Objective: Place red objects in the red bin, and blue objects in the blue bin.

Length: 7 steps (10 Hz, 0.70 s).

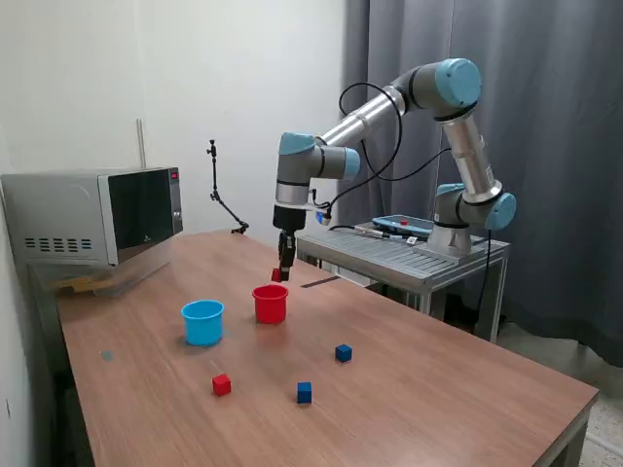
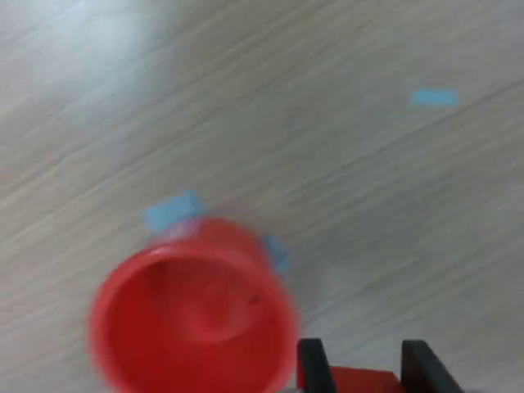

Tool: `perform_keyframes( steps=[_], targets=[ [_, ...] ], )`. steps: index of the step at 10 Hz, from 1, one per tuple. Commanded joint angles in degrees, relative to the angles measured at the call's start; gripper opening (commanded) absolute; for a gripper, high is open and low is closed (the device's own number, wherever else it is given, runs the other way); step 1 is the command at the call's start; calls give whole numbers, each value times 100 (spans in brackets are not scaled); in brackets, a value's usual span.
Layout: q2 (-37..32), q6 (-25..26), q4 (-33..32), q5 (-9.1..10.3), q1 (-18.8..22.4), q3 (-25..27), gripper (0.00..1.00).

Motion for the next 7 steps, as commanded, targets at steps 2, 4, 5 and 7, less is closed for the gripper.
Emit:
perform_keyframes(
  steps=[2,4,5,7],
  targets=[
    [-117,-29,263,-14,-440,27,0],
    [-125,-21,263,-5,-458,27,0],
    [-125,-21,263,-5,-449,36,0],
    [-117,-12,263,-5,-458,168,0]
  ],
)
